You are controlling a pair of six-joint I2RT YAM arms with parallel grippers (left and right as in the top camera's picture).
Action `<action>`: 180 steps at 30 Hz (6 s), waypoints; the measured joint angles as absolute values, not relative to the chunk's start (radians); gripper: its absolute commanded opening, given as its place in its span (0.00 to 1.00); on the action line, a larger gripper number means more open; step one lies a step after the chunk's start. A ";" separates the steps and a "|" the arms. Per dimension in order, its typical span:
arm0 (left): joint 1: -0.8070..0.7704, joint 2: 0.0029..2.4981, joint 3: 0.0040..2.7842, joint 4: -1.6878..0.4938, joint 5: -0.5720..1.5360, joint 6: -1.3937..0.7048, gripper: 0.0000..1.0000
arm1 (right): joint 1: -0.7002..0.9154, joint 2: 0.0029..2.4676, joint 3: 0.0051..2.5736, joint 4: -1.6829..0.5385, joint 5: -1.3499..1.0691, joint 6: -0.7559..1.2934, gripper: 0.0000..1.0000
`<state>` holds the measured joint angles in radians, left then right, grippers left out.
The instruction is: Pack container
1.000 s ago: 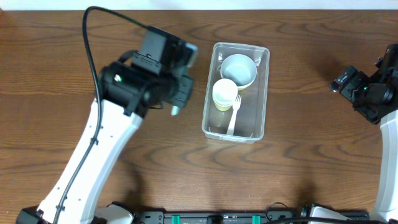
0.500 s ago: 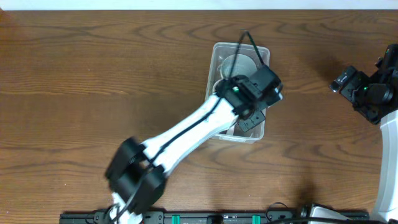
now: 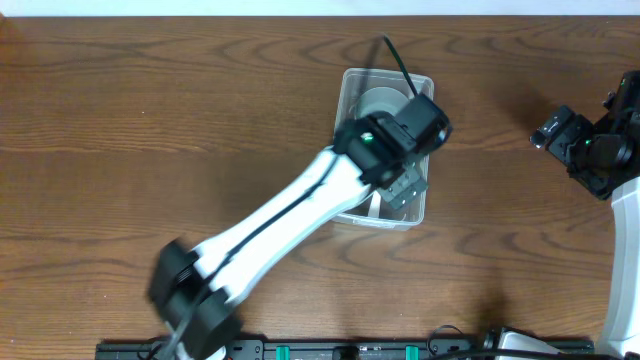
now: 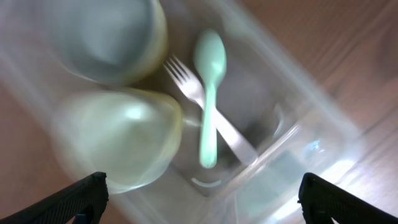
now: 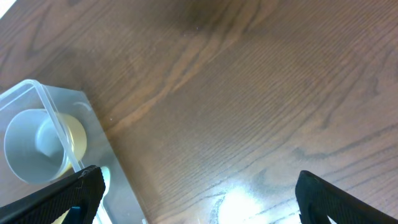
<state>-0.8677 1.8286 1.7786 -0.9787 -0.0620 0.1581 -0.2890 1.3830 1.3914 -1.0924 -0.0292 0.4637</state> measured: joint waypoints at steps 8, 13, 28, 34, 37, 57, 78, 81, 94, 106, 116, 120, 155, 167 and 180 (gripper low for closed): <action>-0.868 1.456 1.836 -1.037 -0.099 0.108 0.98 | -0.289 1.383 1.391 -1.092 -0.029 0.463 0.99; -0.868 1.324 1.835 -1.216 -0.148 0.118 0.98 | -0.289 1.383 1.391 -1.092 -0.029 0.463 0.99; -0.713 1.028 1.757 -1.317 -0.325 0.036 0.98 | -0.289 1.383 1.391 -1.092 -0.030 0.464 0.99; -0.454 0.892 1.512 -1.071 -0.289 0.025 0.98 | -0.289 1.383 1.391 -1.092 -0.029 0.464 0.99; -0.349 0.818 1.335 -0.928 -0.239 0.027 0.98 | -0.289 1.383 1.391 -1.092 -0.029 0.464 0.99; -0.128 0.156 0.326 -0.483 -0.031 0.025 0.98 | -0.289 1.383 1.391 -1.092 -0.029 0.464 0.99; -0.125 0.011 0.151 -0.471 -0.013 -0.027 0.98 | -0.289 1.383 1.391 -1.092 -0.029 0.464 0.99; -0.125 0.011 0.151 -0.471 -0.013 -0.027 0.98 | -0.289 1.383 1.391 -1.092 -0.029 0.464 0.99; -0.125 0.011 0.151 -0.471 -0.010 -0.027 0.98 | -0.289 1.383 1.391 -1.092 -0.029 0.464 0.99; -0.125 0.011 0.151 -0.471 -0.009 -0.027 0.98 | -0.289 1.383 1.391 -1.094 -0.028 0.462 0.99; -0.125 0.011 0.151 -0.471 -0.006 -0.027 0.98 | -0.151 1.095 1.249 -0.908 0.102 0.255 0.99; -0.125 0.011 0.151 -0.471 -0.006 -0.027 0.98 | -0.080 0.857 1.074 -0.737 0.118 0.180 0.99; -0.125 0.011 0.151 -0.471 -0.006 -0.027 0.98 | -0.062 0.017 0.144 -0.508 0.025 0.131 0.99; -0.125 0.011 0.151 -0.471 -0.006 -0.027 0.98 | -0.062 0.017 0.144 -0.508 0.025 0.128 0.99; -0.125 0.011 0.151 -0.471 -0.006 -0.027 0.98 | -0.062 0.017 0.144 -0.508 0.025 0.128 0.99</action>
<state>-0.1246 0.0109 0.1513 -0.4709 -0.0063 -0.0273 -0.0620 0.0174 0.1436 -0.5076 0.0250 0.1284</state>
